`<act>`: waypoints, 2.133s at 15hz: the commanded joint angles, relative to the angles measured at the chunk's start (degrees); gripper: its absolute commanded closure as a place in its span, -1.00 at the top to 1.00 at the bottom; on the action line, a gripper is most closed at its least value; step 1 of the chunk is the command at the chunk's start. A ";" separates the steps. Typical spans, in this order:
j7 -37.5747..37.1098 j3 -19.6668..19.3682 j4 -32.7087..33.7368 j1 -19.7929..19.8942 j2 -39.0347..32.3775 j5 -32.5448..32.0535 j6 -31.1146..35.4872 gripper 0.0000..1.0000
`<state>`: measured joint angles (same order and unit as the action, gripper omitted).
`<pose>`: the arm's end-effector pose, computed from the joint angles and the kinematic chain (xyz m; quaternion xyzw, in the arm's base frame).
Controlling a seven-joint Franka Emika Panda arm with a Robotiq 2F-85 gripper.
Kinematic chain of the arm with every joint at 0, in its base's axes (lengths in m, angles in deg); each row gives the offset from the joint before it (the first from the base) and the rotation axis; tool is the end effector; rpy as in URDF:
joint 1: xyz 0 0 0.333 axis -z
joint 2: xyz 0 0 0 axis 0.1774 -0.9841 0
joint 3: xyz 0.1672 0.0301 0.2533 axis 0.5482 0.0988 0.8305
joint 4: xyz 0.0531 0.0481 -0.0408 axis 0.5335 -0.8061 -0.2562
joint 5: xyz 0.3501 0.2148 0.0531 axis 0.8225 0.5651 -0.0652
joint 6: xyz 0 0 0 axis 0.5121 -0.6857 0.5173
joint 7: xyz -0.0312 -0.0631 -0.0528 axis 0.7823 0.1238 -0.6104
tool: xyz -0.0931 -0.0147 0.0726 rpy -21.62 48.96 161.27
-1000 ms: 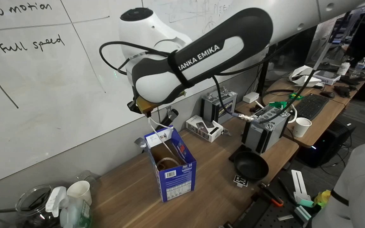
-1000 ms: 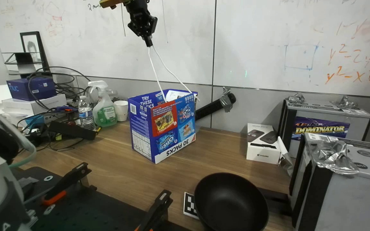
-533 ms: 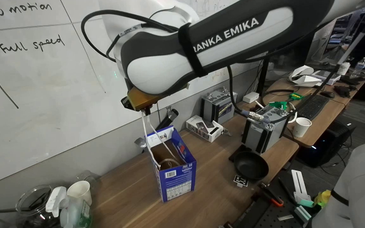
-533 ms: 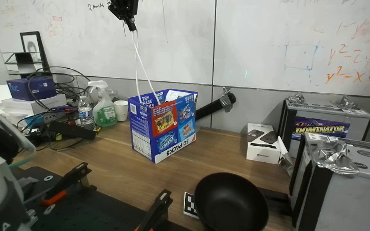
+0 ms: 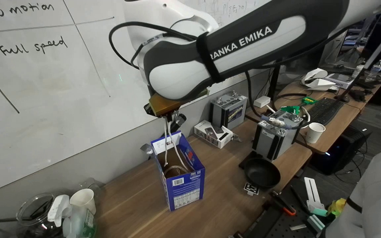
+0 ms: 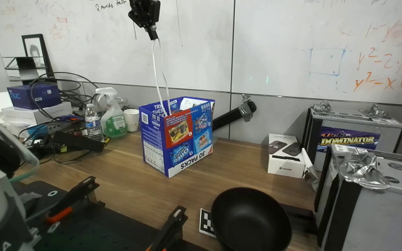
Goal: Pick up the ropes and put them into the blue box.
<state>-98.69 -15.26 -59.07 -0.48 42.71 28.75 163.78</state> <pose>0.5096 0.2003 0.4599 0.9827 -0.0777 0.1440 0.0867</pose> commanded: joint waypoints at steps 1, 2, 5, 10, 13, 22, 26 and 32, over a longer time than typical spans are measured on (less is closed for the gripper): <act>1.17 -0.78 -2.45 1.99 -0.21 2.18 2.77 -0.98; 1.73 -1.13 -2.66 2.37 -0.73 2.86 3.26 -0.98; 2.00 -1.46 -2.90 2.97 -2.10 3.32 4.29 -0.98; 2.42 -1.89 -2.23 3.05 -4.15 3.95 5.12 -0.98; 2.61 -2.08 -2.06 2.99 -4.76 4.50 5.10 -0.40; 7.16 -1.57 -8.33 2.19 1.11 4.47 4.36 0.93; 6.60 0.40 -16.48 0.97 11.86 7.50 0.62 1.00; 5.72 4.44 -24.76 -1.95 29.78 14.57 -8.79 1.00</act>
<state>-92.94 -12.23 -78.77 -1.30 62.05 39.92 158.14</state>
